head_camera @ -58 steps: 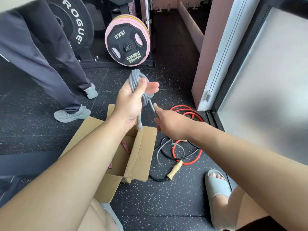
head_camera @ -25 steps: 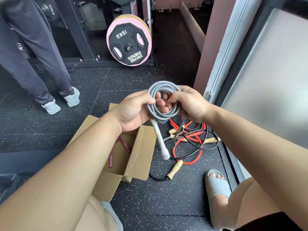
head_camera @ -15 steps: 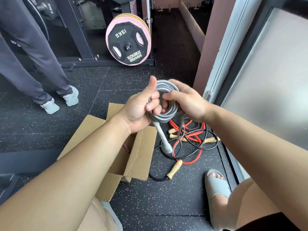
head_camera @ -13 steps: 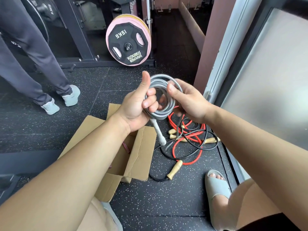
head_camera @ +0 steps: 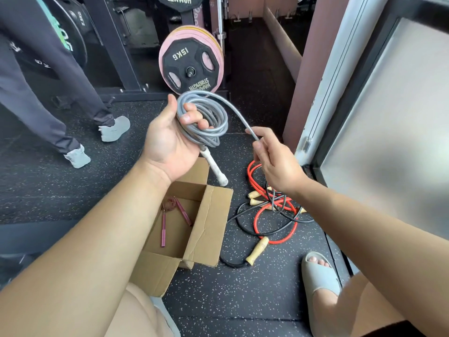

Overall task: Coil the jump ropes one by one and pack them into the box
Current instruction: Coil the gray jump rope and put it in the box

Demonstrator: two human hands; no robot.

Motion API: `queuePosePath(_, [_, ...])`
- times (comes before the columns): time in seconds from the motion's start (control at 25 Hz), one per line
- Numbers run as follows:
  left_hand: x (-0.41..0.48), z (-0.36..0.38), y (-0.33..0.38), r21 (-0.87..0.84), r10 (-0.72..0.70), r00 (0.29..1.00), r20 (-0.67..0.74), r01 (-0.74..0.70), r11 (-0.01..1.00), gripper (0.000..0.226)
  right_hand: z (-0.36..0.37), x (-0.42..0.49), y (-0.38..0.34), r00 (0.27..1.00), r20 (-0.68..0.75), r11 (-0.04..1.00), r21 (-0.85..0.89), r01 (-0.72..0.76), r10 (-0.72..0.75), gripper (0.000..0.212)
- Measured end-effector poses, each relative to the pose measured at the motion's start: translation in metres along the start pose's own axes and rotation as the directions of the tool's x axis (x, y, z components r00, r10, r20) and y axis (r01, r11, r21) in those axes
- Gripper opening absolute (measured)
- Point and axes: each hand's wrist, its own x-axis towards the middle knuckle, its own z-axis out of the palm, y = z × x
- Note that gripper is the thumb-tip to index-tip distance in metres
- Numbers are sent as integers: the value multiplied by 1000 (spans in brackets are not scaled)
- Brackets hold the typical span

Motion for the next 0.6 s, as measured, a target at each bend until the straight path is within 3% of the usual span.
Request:
queuePosePath(0.08, [-1, 0, -2, -3, -15, 1000, 21, 15, 1000, 37, 0, 5, -2, 1000, -2, 978, -206, -10, 10, 32])
queuePosePath(0.2, [-3, 4, -7, 37, -8, 1000, -4, 8, 999, 40, 6, 11, -3, 976, 200, 908, -419, 11, 81, 39])
queuePosePath(0.28, [-3, 5, -7, 105, 76, 994, -80, -68, 992, 40, 15, 9, -10, 939, 343, 893, -427, 145, 12, 43])
queuePosePath(0.36, [0, 3, -9, 303, 187, 967, -175, -128, 944, 35, 18, 9, -21, 911, 387, 876, -381, 295, -139, 36])
queuePosePath(0.48, [1, -2, -24, 734, 369, 917, -150, -147, 663, 27, 6, 14, -29, 884, 365, 833, -357, 422, -292, 29])
queuePosePath(0.6, [1, -5, -37, 926, 379, 925, -1, -142, 349, 24, -1, 13, -32, 875, 343, 805, -372, 462, -343, 34])
